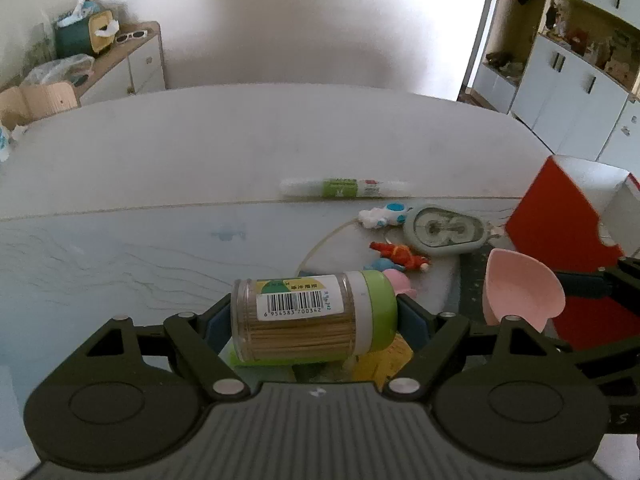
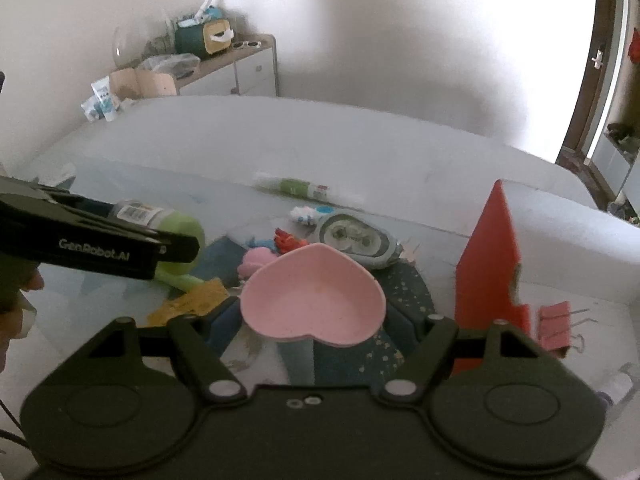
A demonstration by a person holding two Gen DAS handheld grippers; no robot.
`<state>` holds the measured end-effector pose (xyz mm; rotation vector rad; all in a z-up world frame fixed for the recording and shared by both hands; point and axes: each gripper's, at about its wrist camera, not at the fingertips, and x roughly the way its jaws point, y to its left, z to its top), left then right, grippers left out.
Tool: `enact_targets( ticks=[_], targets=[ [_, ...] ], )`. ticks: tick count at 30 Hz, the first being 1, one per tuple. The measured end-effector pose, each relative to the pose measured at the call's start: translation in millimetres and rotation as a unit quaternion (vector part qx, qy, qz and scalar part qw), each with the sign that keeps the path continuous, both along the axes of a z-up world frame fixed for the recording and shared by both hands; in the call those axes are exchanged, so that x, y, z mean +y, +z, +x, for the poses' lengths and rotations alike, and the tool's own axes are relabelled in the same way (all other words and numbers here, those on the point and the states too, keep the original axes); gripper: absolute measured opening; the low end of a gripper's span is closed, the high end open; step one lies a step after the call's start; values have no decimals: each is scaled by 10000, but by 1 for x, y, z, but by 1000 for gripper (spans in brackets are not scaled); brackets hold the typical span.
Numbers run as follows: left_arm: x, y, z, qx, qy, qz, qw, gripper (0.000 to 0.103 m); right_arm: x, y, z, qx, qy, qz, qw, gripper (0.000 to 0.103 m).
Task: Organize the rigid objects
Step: 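Grasp the green-lidded toothpick jar with the left tool while the right tool grasps the pink heart bowl, then carry the toothpick jar with the left tool while the right tool carries the bowl to the box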
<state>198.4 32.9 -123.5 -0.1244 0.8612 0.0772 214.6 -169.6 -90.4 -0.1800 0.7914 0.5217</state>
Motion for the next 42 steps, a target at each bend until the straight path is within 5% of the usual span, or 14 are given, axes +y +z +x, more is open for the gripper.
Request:
enact_targets(
  ticks=[26, 42],
  targets=[
    [-47, 87, -61, -613, -917, -173, 9937, 83, -46, 76, -65, -536, -590, 297, 9964, 76],
    [-133, 99, -51, -669, -1547, -124, 9856, 83, -139, 81, -59, -589, -948, 268, 9934, 76]
  ],
)
